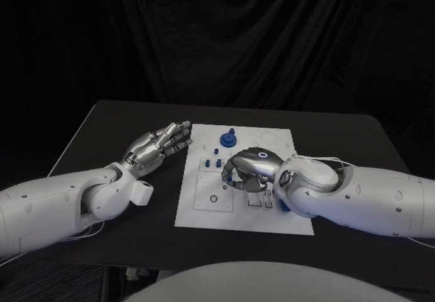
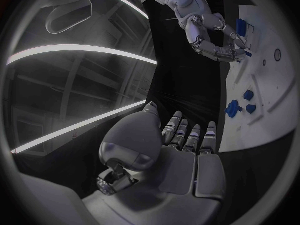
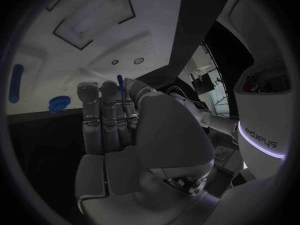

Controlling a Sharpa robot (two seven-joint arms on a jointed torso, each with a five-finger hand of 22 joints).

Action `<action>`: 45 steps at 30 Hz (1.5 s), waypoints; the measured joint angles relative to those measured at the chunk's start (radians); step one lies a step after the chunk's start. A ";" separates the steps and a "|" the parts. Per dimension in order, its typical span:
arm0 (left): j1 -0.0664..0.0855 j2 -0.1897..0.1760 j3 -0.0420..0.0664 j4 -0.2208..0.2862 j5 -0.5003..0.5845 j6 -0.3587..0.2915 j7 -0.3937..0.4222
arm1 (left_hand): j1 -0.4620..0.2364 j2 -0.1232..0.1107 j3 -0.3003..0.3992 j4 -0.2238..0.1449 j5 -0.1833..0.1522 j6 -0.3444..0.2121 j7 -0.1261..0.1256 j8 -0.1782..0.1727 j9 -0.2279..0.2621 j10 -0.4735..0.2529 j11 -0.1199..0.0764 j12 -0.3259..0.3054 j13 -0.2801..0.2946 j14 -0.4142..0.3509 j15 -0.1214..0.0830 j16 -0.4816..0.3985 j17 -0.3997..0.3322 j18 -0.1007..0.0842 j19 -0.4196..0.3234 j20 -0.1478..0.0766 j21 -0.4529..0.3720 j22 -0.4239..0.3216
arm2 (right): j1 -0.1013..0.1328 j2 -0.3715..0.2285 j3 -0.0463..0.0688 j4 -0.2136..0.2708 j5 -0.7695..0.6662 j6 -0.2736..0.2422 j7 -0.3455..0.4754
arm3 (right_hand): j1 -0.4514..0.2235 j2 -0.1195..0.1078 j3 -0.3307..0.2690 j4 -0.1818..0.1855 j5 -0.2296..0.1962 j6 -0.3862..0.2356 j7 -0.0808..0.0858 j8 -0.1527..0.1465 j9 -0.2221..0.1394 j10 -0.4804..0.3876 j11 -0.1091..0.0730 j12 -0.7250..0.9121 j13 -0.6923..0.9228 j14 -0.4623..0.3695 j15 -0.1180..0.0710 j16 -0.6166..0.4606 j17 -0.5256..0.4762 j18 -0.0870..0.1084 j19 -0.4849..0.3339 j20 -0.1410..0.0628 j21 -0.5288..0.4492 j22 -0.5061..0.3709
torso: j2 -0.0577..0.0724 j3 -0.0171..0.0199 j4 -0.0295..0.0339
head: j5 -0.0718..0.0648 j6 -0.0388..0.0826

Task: Assemble the parts on the task board

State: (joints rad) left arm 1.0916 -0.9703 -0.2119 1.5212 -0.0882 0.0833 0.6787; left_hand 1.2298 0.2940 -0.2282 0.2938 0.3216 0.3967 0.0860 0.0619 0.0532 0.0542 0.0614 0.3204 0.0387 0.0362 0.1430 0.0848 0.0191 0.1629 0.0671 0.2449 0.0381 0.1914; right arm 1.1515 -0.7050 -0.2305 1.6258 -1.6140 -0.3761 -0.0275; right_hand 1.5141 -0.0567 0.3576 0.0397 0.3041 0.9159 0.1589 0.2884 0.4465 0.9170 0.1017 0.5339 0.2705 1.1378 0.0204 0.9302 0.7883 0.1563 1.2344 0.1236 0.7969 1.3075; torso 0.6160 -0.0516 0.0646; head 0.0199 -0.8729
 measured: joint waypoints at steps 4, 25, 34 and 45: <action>0.000 0.003 0.000 -0.002 0.000 0.000 0.000 | 0.000 0.000 0.000 0.000 0.000 0.000 0.000 0.000 0.000 0.000 0.000 0.000 0.000 0.000 0.000 0.000 0.000 0.000 0.000 0.000 0.000 0.000 | -0.014 0.022 0.000 -0.018 -0.008 0.005 -0.003 | 0.000 0.000 0.000 0.000 0.000 -0.001 -0.001 0.000 0.000 0.000 0.000 -0.001 0.000 0.002 -0.001 0.004 0.008 0.000 0.002 0.000 0.007 0.000 | 0.000 -0.0004 0.0008 | 0.004 0.000; -0.003 0.008 0.000 -0.006 0.000 0.005 0.000 | 0.000 0.000 0.015 0.001 0.001 0.007 0.000 0.004 0.001 0.000 0.000 0.000 0.000 0.004 0.004 0.004 0.001 0.000 0.004 0.004 0.004 0.010 | -0.032 0.046 0.000 -0.053 -0.067 -0.008 -0.024 | 0.000 0.000 0.000 0.000 -0.008 -0.001 -0.001 0.000 0.004 0.000 0.000 -0.006 0.002 0.019 -0.002 0.024 0.024 0.000 0.015 -0.002 0.028 0.000 | 0.001 -0.0003 0.0006 | 0.017 0.000; -0.006 0.010 0.000 -0.007 0.000 0.008 0.000 | 0.000 0.000 0.025 0.000 0.010 0.011 0.003 0.004 0.001 0.000 0.000 0.000 0.000 0.007 0.007 0.012 0.002 -0.001 0.007 0.007 0.008 0.015 | -0.036 0.050 0.000 -0.070 -0.073 -0.008 -0.031 | 0.000 0.000 -0.003 -0.003 -0.008 -0.001 -0.001 0.000 0.005 0.000 0.000 -0.002 0.002 0.019 -0.002 0.024 0.017 0.000 0.015 -0.002 0.024 0.000 | -0.001 -0.0011 0.0009 | 0.019 0.000; -0.010 0.013 0.000 -0.011 0.000 0.013 0.000 | 0.000 0.000 0.025 0.000 0.010 0.011 0.003 0.004 0.001 0.000 0.000 0.000 0.000 0.007 0.007 0.012 0.002 0.000 0.011 0.011 0.008 0.015 | -0.045 0.053 0.000 -0.072 -0.075 -0.008 -0.033 | -0.008 -0.008 -0.003 -0.002 -0.008 -0.001 -0.001 0.000 0.005 0.006 -0.006 -0.003 0.004 0.017 -0.003 0.011 0.005 0.000 0.015 -0.002 0.011 0.000 | -0.001 -0.0019 0.0010 | 0.027 0.000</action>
State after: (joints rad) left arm 1.0812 -0.9577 -0.2119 1.5105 -0.0880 0.0963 0.6788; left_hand 1.2299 0.2940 -0.2035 0.2938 0.3319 0.4075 0.0894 0.0657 0.0544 0.0541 0.0613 0.3203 0.0383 0.0434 0.1502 0.0967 0.0207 0.1624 0.0778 0.2556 0.0464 0.2068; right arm 1.1065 -0.6520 -0.2304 1.5541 -1.6894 -0.3837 -0.0605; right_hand 1.5062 -0.0647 0.3545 0.0372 0.2964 0.9147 0.1575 0.2884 0.4514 0.9226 0.0959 0.5314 0.2741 1.1553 0.0171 0.9407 0.7932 0.1565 1.2491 0.1214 0.8080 1.3073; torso 0.6146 -0.0535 0.0656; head 0.0465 -0.8725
